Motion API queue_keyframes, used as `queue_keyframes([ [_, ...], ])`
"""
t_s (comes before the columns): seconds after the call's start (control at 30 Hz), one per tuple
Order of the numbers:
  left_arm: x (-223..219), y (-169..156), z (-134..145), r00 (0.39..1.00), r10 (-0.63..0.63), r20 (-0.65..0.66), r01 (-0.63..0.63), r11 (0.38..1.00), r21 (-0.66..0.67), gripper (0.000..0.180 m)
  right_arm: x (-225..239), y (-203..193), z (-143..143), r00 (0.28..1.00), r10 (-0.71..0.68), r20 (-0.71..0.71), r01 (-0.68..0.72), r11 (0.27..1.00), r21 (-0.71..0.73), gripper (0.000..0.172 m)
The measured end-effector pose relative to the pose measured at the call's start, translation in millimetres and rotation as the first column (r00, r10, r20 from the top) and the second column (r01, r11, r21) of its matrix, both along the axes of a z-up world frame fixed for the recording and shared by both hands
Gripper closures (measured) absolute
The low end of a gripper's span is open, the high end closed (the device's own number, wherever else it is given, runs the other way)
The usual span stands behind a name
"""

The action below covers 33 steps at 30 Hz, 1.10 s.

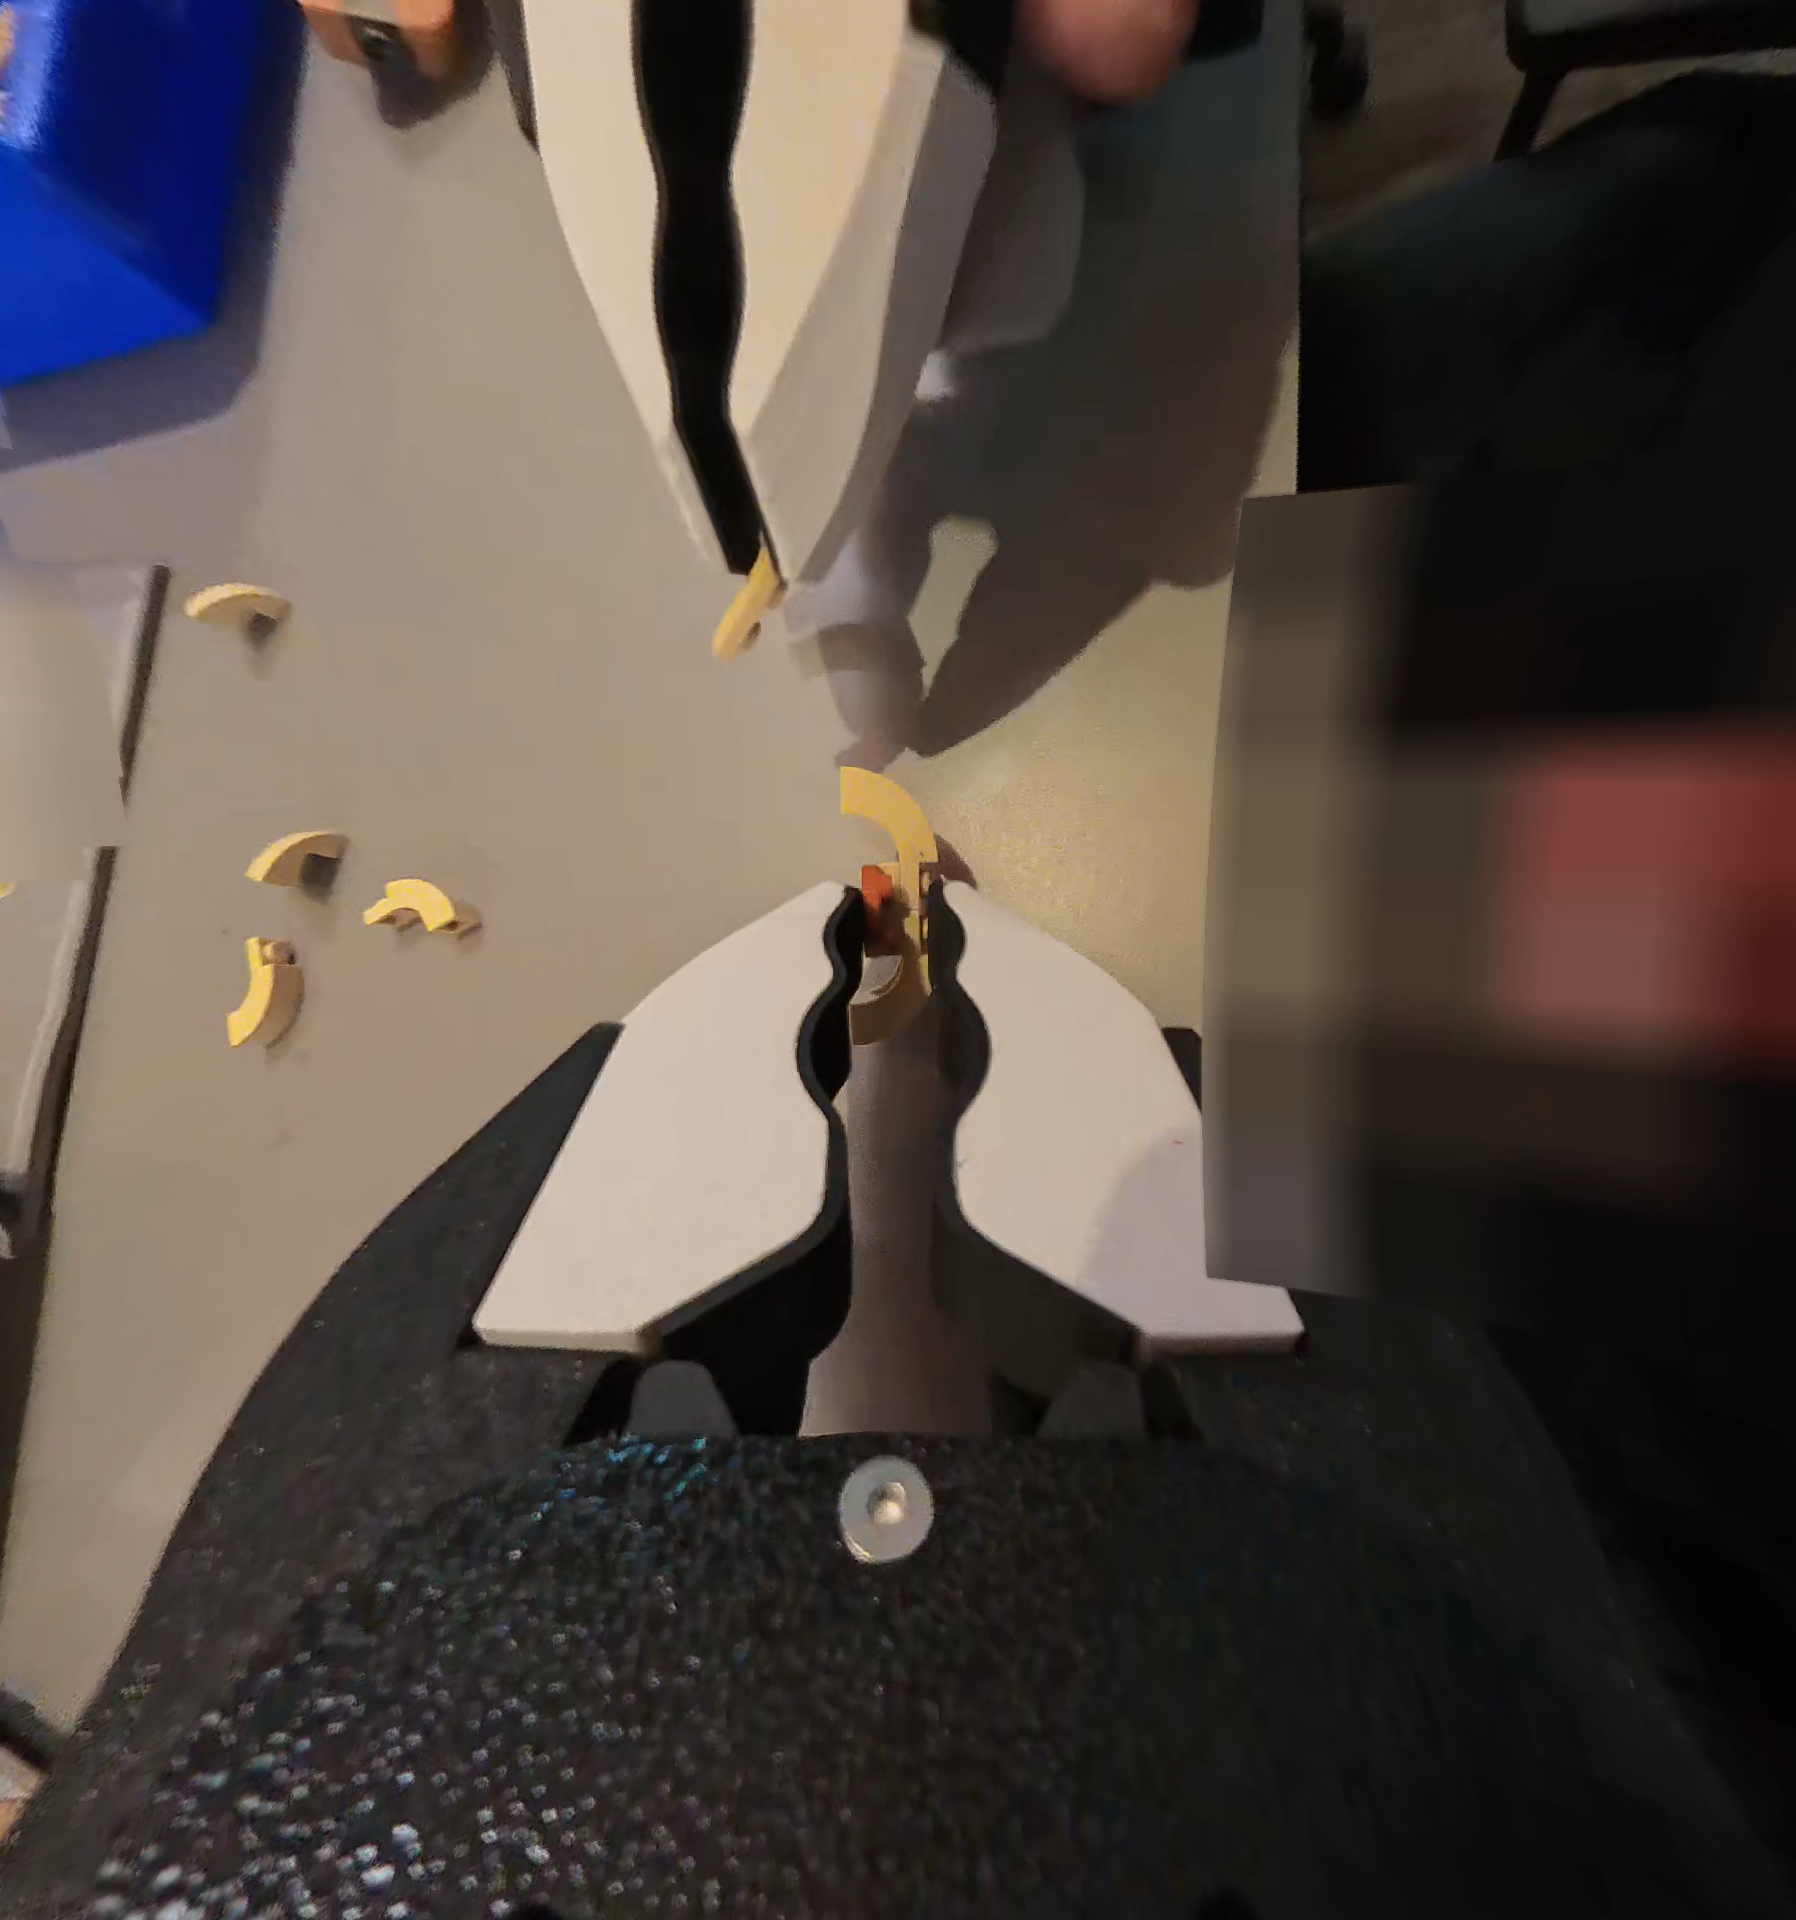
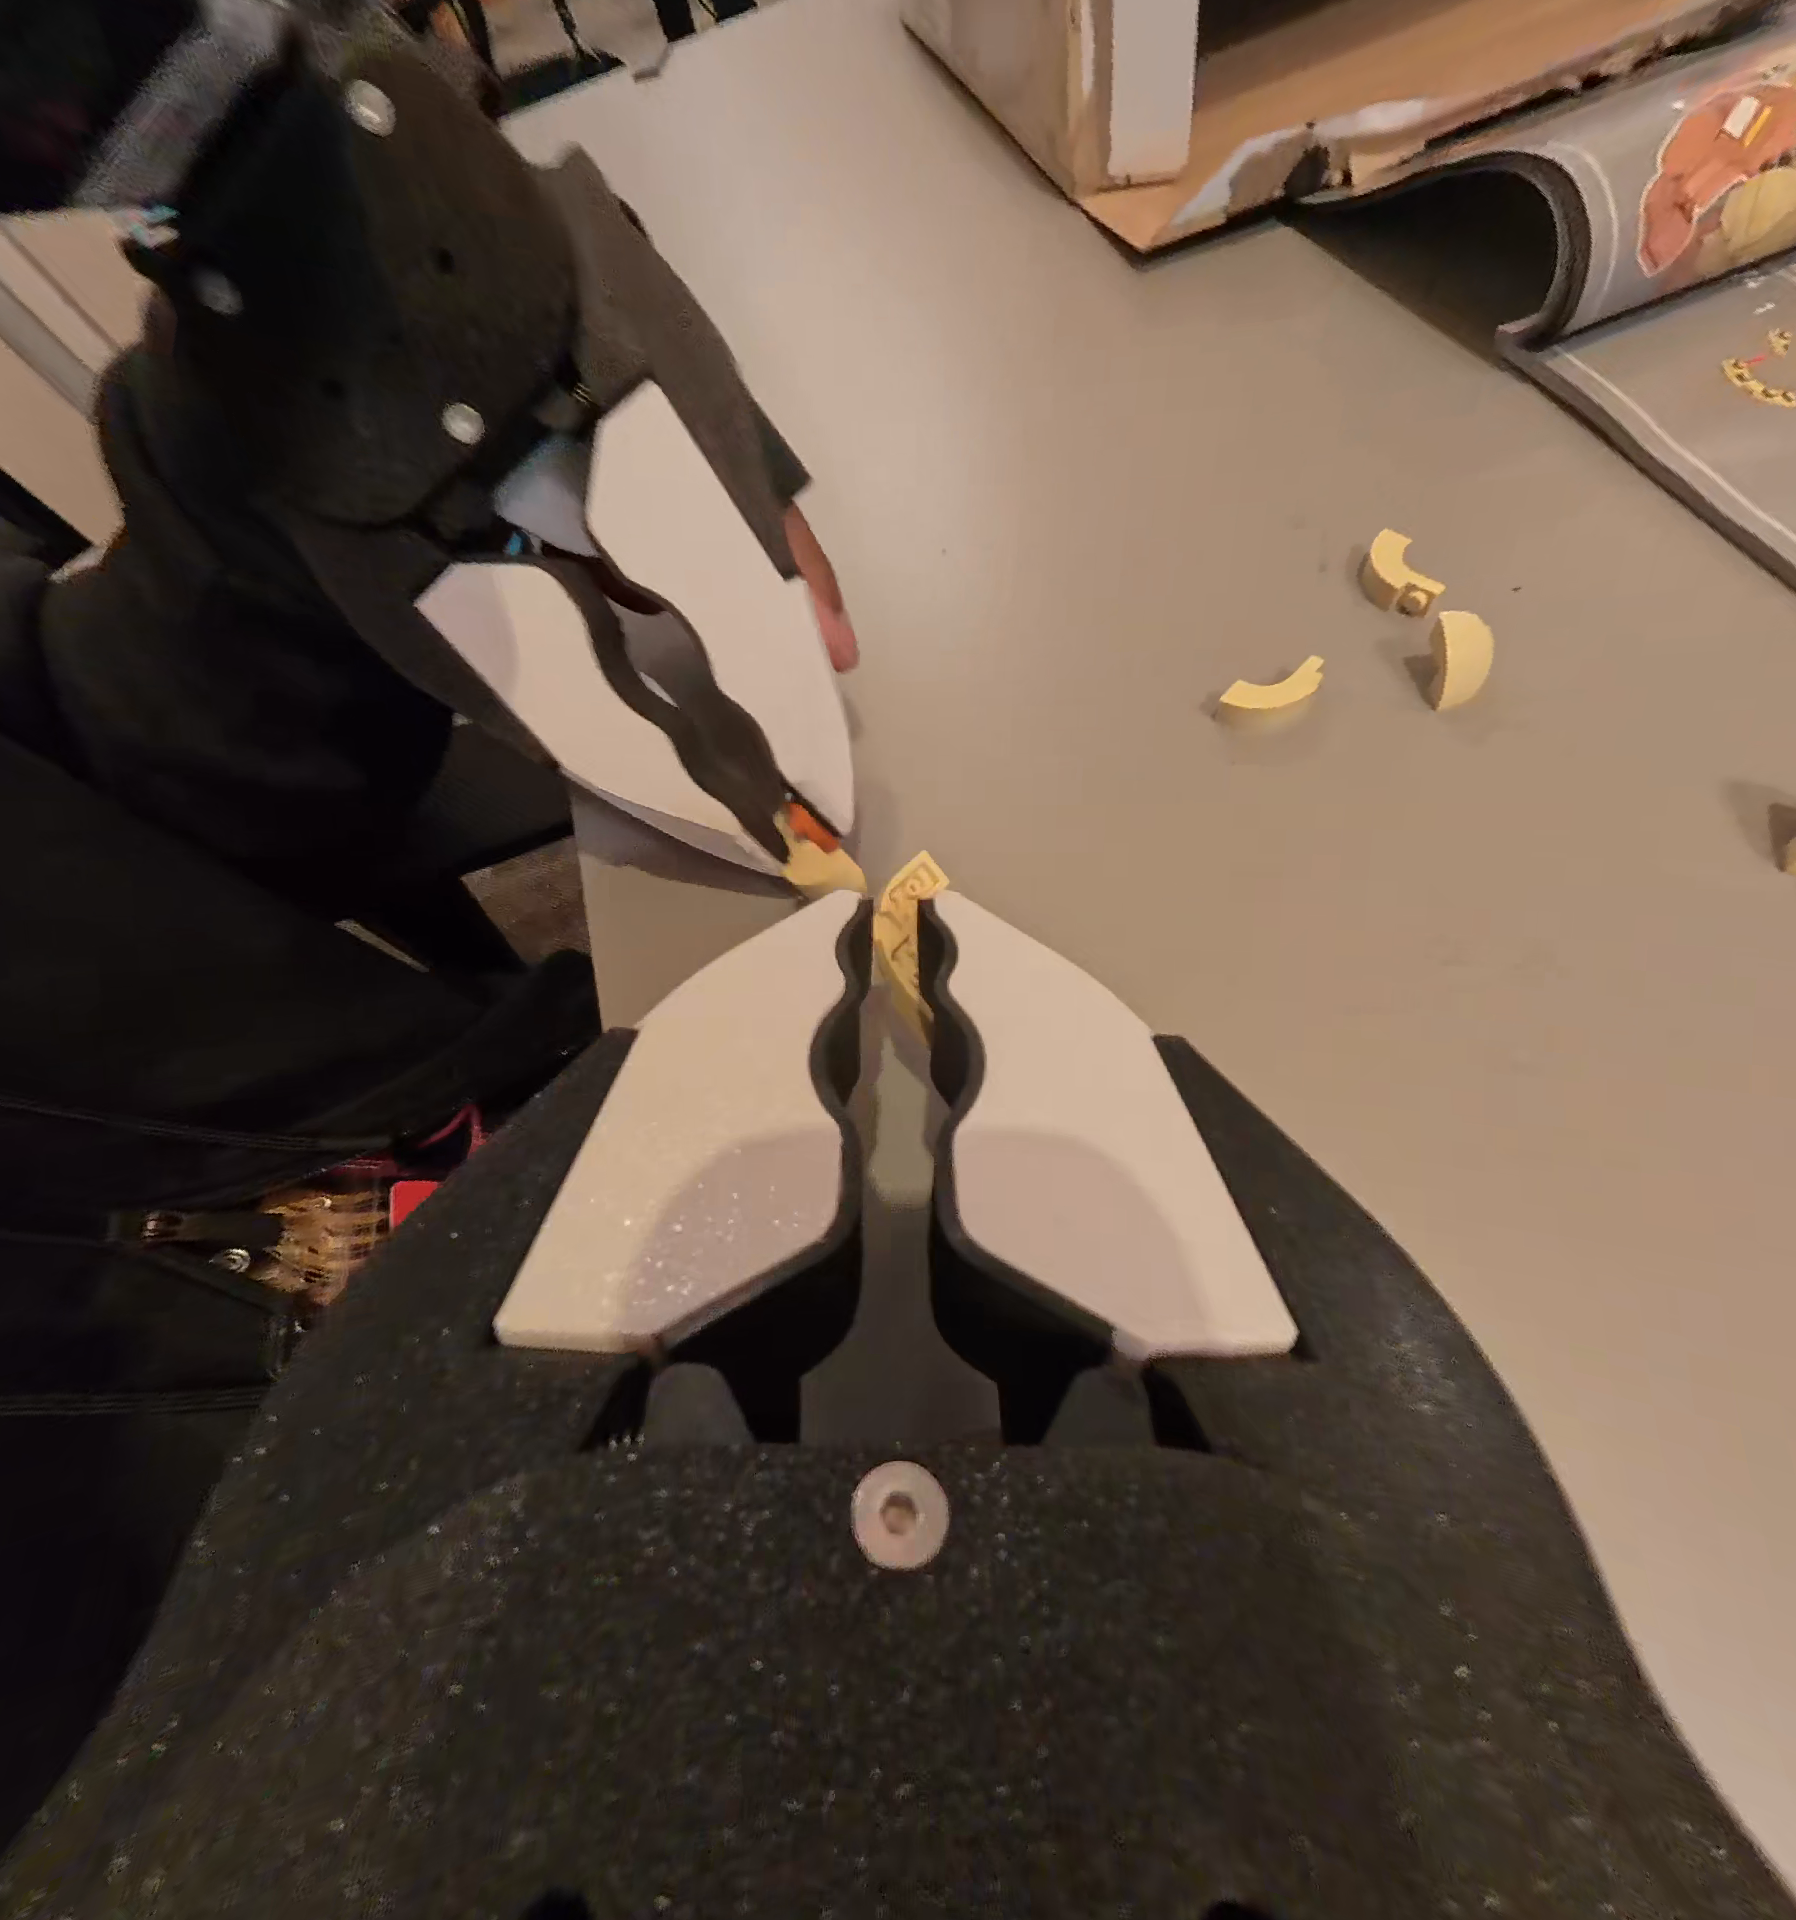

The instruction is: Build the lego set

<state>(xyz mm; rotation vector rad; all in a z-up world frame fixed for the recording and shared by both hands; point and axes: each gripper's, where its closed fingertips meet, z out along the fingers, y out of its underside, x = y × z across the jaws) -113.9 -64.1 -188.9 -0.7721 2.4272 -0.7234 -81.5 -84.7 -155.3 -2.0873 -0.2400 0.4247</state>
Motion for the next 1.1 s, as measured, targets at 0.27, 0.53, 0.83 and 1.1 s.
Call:
queue_keyframes([
  [0.27, 3.4, 3.0, -8.6, 0.998, -0.017, -0.068, 0.019, 0.999, 0.034, 0.154, -1.0, -7.8, 6.8, 0.998, 0.026, -0.060, -0.022, 0.998, 0.061, 0.164],
  [0.53, 8.9, -11.9, 5.6, 0.983, 0.141, -0.114, -0.145, 0.989, -0.024, 0.155, -0.8, -8.7, 9.7, 0.996, 0.032, -0.078, -0.025, 0.996, 0.081, 0.164],
  [0.83, 13.4, -7.5, -12.2, 0.953, 0.203, -0.225, -0.175, 0.975, 0.137, 0.167, -0.6, -11.7, 13.2, 0.993, 0.044, -0.107, -0.033, 0.994, 0.102, 0.164],
  [1.1, 14.0, -15.6, -12.4, 0.966, 0.140, -0.219, -0.127, 0.989, 0.075, 0.170, 0.4, -16.4, 21.1, 0.981, 0.075, -0.177, -0.050, 0.989, 0.140, 0.164],
])
